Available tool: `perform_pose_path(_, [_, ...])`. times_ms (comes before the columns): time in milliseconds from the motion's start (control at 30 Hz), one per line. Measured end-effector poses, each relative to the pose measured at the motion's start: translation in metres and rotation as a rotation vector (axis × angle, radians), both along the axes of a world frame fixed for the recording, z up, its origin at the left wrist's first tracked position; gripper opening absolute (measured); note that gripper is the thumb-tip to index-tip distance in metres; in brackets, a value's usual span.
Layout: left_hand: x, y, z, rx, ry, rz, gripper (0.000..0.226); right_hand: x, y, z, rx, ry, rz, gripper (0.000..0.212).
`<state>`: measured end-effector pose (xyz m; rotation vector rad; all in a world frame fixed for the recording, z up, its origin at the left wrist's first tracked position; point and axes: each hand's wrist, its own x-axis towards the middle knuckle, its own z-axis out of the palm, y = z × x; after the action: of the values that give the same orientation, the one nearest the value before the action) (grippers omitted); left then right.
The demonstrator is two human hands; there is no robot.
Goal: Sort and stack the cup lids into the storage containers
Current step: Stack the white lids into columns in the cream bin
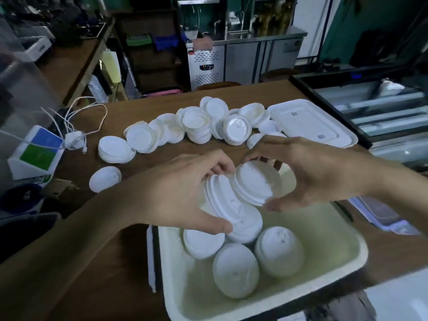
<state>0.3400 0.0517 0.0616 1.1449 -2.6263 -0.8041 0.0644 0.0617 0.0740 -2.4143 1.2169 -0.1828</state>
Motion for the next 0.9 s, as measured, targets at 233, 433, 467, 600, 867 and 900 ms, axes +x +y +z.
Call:
perform_pose_path(233, [-0.010,0.012,-0.016,0.067,-0.188,-0.167,0.063,-0.005,0.033,-0.015,0.055,0.343,0.017,0.081])
perform_pose_path(433, [-0.029,0.026,-0.028,0.125,-0.312,-0.287,0.059,-0.001,0.038,-0.040,0.177,0.464,0.057,0.082])
perform_pose_path(467, [-0.032,0.029,-0.031,0.103,-0.304,-0.317,0.059,0.000,0.039,-0.042,0.196,0.485,0.055,0.082])
perform_pose_path(600, [-0.039,0.034,-0.047,0.072,-0.366,-0.355,0.065,0.006,0.041,-0.048,0.217,0.559,0.082,0.082])
perform_pose_path(867, [-0.035,0.036,-0.053,0.106,-0.402,-0.366,0.072,0.002,0.040,-0.040,0.290,0.504,0.095,0.085])
perform_pose_path(900, [-0.034,0.035,-0.052,0.110,-0.381,-0.365,0.071,0.001,0.040,-0.037,0.297,0.494,0.093,0.085])
